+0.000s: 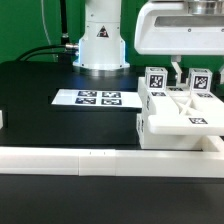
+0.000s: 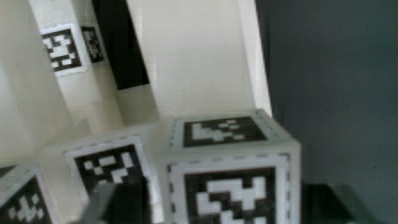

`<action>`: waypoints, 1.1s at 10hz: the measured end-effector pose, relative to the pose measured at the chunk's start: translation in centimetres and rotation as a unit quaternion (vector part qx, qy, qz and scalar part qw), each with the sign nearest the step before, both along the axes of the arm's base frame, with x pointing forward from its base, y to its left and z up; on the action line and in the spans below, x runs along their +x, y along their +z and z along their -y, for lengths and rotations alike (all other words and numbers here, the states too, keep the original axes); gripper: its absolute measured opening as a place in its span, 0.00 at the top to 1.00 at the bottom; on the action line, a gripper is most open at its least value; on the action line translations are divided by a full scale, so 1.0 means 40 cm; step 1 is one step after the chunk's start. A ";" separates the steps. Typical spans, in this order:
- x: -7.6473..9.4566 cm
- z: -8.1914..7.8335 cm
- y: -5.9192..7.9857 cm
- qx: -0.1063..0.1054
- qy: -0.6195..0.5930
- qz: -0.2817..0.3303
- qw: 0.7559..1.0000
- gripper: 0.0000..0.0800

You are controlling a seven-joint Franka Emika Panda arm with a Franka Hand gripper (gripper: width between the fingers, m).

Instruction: Assemble chair

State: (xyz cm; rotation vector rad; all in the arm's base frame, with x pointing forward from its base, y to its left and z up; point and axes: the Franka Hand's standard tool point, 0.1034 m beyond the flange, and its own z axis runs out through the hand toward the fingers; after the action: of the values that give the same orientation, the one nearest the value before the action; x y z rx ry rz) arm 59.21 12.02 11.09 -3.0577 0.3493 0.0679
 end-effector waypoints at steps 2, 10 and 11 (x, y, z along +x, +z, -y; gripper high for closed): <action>-0.001 -0.004 0.000 0.000 -0.043 -0.002 0.999 0.64; -0.006 0.000 0.002 -0.001 -0.387 -0.007 0.922 0.64; -0.006 0.002 0.002 -0.001 -0.432 -0.010 0.902 0.64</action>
Offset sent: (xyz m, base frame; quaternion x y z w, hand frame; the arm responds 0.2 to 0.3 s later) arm -0.0156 0.0025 0.0021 0.0048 0.0125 0.2970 0.9548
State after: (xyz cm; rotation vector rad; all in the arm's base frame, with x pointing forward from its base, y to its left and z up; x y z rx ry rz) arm 58.96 11.92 11.18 -2.5985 1.6328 0.0499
